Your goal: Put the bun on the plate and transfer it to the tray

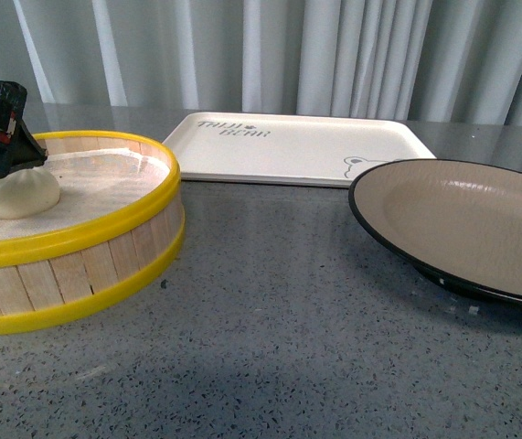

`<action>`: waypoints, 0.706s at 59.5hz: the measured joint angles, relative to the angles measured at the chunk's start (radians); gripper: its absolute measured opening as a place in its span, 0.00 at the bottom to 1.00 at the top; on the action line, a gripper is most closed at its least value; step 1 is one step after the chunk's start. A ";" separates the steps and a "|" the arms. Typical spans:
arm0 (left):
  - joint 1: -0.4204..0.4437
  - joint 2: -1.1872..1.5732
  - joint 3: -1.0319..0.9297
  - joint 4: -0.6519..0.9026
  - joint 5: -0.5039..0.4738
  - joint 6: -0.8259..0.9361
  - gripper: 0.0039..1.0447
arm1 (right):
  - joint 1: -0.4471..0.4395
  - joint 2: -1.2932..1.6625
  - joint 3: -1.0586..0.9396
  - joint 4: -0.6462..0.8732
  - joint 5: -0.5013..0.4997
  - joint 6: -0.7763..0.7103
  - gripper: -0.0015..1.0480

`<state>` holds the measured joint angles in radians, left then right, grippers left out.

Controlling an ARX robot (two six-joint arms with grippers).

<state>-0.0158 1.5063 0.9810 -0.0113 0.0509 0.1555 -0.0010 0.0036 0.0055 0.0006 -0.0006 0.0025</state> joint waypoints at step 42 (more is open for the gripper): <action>-0.047 0.021 -0.028 0.052 -0.041 0.052 0.94 | 0.000 0.000 0.000 0.000 0.000 0.000 0.92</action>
<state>-0.0624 1.5272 0.9531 0.0406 0.0101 0.2077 -0.0010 0.0036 0.0055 0.0006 -0.0006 0.0025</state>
